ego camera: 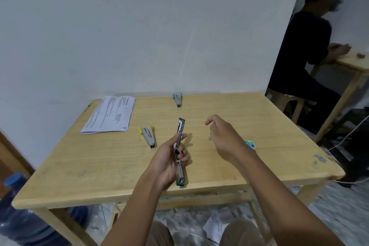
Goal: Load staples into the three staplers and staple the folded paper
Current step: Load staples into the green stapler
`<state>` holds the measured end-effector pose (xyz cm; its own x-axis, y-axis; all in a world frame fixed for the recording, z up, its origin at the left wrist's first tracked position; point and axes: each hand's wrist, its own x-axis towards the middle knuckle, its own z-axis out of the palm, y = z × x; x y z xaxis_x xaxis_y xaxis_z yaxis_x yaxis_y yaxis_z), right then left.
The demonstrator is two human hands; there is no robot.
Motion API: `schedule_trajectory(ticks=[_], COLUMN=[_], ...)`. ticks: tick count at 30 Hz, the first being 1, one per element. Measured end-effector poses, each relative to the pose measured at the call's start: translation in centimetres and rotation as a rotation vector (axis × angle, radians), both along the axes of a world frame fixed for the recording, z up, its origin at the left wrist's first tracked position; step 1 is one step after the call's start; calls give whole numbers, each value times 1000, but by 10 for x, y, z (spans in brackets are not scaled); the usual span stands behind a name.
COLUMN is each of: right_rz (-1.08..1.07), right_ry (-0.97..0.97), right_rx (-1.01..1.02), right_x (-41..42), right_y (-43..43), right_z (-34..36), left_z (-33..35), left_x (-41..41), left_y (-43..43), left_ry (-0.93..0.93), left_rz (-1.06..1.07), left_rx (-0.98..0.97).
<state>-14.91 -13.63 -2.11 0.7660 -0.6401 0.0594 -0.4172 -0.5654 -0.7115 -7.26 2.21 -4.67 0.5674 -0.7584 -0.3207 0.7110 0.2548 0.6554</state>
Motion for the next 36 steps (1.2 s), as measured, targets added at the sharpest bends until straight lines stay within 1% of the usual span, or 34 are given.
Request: schedule_trajectory(ticks=[3, 7, 9, 12, 13, 16, 21, 23, 26, 28, 31, 36], right_rz=[150, 233, 241, 200, 190, 187, 75, 53, 96, 140, 208, 258], right_ry=[198, 296, 257, 47, -6, 1, -45, 13, 238, 338, 399, 464], right_rx=[-99, -172, -138, 46, 75, 30, -57, -137, -250, -340, -484, -471], right_x=[14, 14, 10, 1, -3, -14, -29, -41, -55, -56, -54, -48], right_y=[-15, -19, -22, -33, -37, -44, -56, -63, -67, -64, -58, -59], right_z=[-7, -11, -8, 0, 3, 10, 17, 15, 7, 3, 0, 8], left_z=[-1, -3, -5, -6, -7, -8, -10, -10, -9, -10, -11, -12], left_x=[2, 5, 6, 7, 8, 9, 9, 10, 10, 11, 11, 12], left_y=[0, -2, -3, -3, -3, -4, -3, -3, -4, -4, -3, -2], left_ry=[-33, -18, -19, -26, -23, -29, -26, -29, -37, -33, -27, -22], left_rz=[-33, -45, -56, -68, -72, -80, -82, -82, -89, -94, -94, -90], left_rx=[18, 11, 11, 9, 6, 5, -9, -8, -8, -14, -16, -22])
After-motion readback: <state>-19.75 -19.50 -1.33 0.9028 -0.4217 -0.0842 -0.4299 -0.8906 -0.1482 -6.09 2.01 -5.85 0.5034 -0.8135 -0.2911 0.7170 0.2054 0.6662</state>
